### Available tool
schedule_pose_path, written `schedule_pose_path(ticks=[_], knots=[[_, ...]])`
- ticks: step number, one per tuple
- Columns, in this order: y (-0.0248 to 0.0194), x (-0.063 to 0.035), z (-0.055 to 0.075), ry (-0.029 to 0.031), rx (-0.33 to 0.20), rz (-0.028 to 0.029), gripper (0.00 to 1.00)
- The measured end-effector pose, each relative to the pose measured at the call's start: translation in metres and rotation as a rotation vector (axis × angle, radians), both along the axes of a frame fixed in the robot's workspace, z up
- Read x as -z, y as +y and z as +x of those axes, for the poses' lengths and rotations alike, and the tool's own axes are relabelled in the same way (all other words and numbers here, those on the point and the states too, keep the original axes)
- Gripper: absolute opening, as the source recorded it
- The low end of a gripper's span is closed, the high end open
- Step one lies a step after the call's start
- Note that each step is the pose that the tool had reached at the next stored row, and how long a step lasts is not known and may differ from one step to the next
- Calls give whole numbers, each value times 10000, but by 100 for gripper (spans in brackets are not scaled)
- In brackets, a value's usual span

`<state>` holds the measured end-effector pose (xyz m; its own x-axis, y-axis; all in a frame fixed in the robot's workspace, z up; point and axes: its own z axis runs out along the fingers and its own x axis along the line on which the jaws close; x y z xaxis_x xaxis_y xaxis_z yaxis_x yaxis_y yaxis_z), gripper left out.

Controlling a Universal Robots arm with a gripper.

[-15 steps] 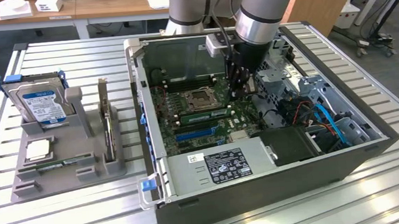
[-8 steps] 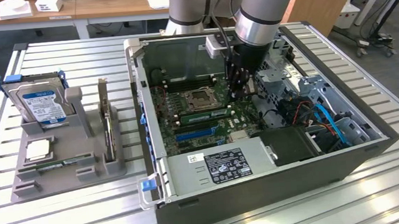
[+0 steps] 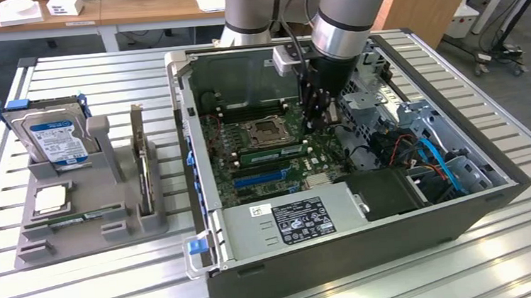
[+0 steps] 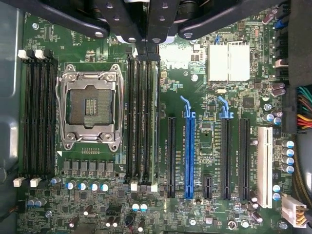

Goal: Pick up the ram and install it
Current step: 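Press down the ram until it locks into place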

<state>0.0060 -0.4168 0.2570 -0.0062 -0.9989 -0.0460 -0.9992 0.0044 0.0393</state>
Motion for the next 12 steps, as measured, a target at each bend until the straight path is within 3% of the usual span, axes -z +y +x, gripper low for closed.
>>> schedule_pose_path(ticks=[12], knots=[[1, 92, 0, -11, 1, 1, 10]])
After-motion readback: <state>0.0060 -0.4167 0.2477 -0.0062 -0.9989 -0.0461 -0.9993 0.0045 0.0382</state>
